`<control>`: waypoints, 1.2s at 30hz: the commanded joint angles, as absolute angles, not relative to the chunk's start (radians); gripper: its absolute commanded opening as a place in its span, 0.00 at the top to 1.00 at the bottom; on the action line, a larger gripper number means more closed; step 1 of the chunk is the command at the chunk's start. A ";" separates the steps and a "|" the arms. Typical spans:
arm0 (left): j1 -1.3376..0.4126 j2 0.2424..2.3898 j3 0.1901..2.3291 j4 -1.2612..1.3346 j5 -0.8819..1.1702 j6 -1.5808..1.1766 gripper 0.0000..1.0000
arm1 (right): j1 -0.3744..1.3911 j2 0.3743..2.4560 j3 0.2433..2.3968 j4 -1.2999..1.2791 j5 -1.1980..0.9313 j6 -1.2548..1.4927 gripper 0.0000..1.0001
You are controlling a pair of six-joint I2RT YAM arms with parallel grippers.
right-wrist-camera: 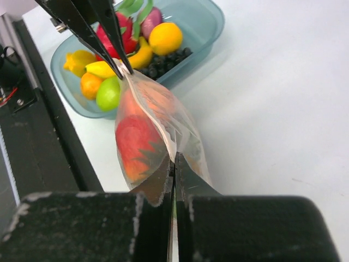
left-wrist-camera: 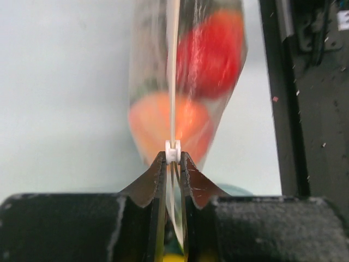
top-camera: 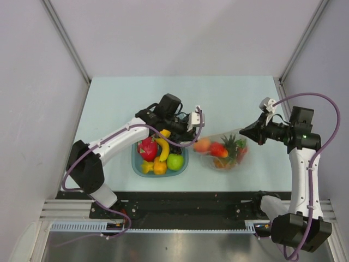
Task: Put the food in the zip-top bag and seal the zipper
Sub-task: Zip the zipper food storage bag at the center of the board, then place the zipper food storage bag at the center of the board.
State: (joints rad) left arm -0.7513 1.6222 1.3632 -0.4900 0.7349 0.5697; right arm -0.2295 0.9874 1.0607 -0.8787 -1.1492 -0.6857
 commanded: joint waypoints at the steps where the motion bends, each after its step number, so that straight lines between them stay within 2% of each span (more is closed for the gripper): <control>1: -0.670 1.545 1.309 -0.644 0.681 0.658 0.84 | -0.304 0.982 1.114 -0.781 -1.172 -0.640 1.00; 9: -0.586 1.506 1.304 -0.689 0.644 0.689 0.86 | -0.383 1.003 1.111 -0.730 -1.192 -0.601 1.00; 16: -0.589 1.493 1.393 -0.702 0.710 0.624 0.95 | -0.390 1.003 1.117 -0.722 -1.203 -0.586 1.00; 24: -0.684 1.502 1.499 -0.808 0.739 0.545 0.97 | -0.442 1.017 1.135 -1.098 -1.172 -0.732 1.00; 26: -0.689 1.522 1.534 -0.789 0.732 0.484 0.97 | -0.442 1.051 1.118 -1.071 -1.128 -0.683 1.00; 29: -0.681 1.609 1.584 -0.726 0.689 0.398 0.98 | -0.442 1.144 1.089 -0.895 -1.063 -0.528 1.00; 36: -0.608 1.992 1.949 -0.661 0.559 0.255 0.94 | -0.382 1.452 1.120 -0.508 -0.928 -0.347 1.00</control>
State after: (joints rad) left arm -0.6548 1.8183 1.7687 -0.7284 0.6498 0.3717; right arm -0.4129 1.3403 1.0924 -0.7578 -1.0187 -0.4740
